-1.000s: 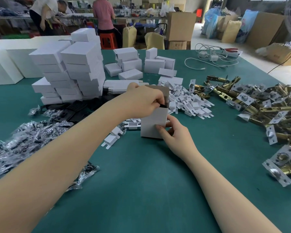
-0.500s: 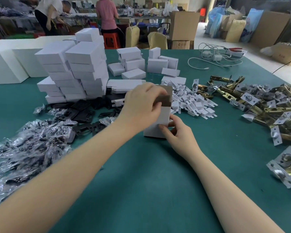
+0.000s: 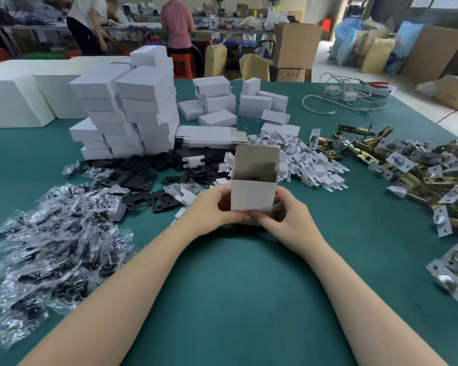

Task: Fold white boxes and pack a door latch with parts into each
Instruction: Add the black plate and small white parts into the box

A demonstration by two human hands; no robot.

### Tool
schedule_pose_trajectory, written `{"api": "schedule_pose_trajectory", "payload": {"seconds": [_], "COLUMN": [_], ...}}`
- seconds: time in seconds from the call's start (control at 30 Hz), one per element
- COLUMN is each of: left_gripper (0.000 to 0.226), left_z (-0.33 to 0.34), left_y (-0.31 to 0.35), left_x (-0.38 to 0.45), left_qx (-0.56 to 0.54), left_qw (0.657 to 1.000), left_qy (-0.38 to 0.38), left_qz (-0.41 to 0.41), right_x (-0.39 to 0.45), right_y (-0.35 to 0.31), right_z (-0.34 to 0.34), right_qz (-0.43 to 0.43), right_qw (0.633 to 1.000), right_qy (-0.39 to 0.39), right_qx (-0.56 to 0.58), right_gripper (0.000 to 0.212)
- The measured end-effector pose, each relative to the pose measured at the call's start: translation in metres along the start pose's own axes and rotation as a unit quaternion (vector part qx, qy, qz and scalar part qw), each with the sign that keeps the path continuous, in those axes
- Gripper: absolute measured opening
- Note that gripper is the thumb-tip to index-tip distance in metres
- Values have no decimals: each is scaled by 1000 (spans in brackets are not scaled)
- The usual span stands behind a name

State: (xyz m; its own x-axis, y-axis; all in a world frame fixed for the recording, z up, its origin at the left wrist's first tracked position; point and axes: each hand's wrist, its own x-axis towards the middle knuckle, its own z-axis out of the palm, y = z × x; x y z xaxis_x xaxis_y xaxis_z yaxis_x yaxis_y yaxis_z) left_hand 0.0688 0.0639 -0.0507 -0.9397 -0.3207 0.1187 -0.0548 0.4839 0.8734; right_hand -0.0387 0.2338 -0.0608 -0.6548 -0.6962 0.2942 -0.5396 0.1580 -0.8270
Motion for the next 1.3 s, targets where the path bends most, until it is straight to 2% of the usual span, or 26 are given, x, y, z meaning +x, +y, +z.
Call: {"api": "schedule_pose_trajectory", "payload": {"seconds": [0.07,0.17,0.3,0.37,0.43,0.5,0.53,0.6,0.67,0.73,0.8,0.83,0.9,1.0,1.1,1.23,1.3], "left_gripper": [47,55,53,53,50,42,36,32,38,58,84,90,86,59,43,46,40], "left_z": [-4,-6,-11,-26,-52,-83,-98,-125,-147,-162,-167,-167,-167,-173,-177,-177,-176], "left_y": [-2,-1,12,28,48,61,63,60,45,28,19,17,15,17,19,29,33], "left_x": [3,2,0,-3,-9,-17,-18,-21,-22,-25,-30,-32,-33,-34,-36,-39,-39], "left_qx": [48,107,176,181,131,109,143,292,410,467,502,505,507,520,511,489,472], "left_qw": [999,994,984,981,978,983,981,946,884,823,762,747,745,749,755,769,790], "left_qy": [5,25,-2,-73,-141,-116,-78,-7,36,19,-54,-81,-87,-48,-20,23,68], "left_qz": [0,20,26,-16,-77,-97,-103,-141,-221,-322,-406,-424,-425,-408,-411,-412,-385], "right_x": [0,1,2,2,3,3,2,2,2,2,2,2,2,2,1,0,0], "right_y": [2,1,3,4,5,5,6,5,5,6,6,6,7,8,7,6,5], "right_z": [-1,-1,-1,-1,-1,0,0,0,0,0,1,1,1,1,1,-1,0], "right_qz": [3,7,2,1,3,5,6,6,9,13,16,18,22,27,29,32,31], "right_qw": [1000,1000,1000,999,999,999,999,999,999,999,999,999,999,999,999,999,999], "right_qy": [-8,-2,0,-2,-2,-4,-3,-4,-3,-3,-3,-3,-4,-1,-1,-4,-3], "right_qx": [-8,-16,-26,-33,-33,-33,-32,-33,-32,-29,-28,-28,-25,-25,-26,-26,-25], "right_gripper": [44,42,42,43,42,44,46,47,44,40,38,38,37,35,35,35,34]}}
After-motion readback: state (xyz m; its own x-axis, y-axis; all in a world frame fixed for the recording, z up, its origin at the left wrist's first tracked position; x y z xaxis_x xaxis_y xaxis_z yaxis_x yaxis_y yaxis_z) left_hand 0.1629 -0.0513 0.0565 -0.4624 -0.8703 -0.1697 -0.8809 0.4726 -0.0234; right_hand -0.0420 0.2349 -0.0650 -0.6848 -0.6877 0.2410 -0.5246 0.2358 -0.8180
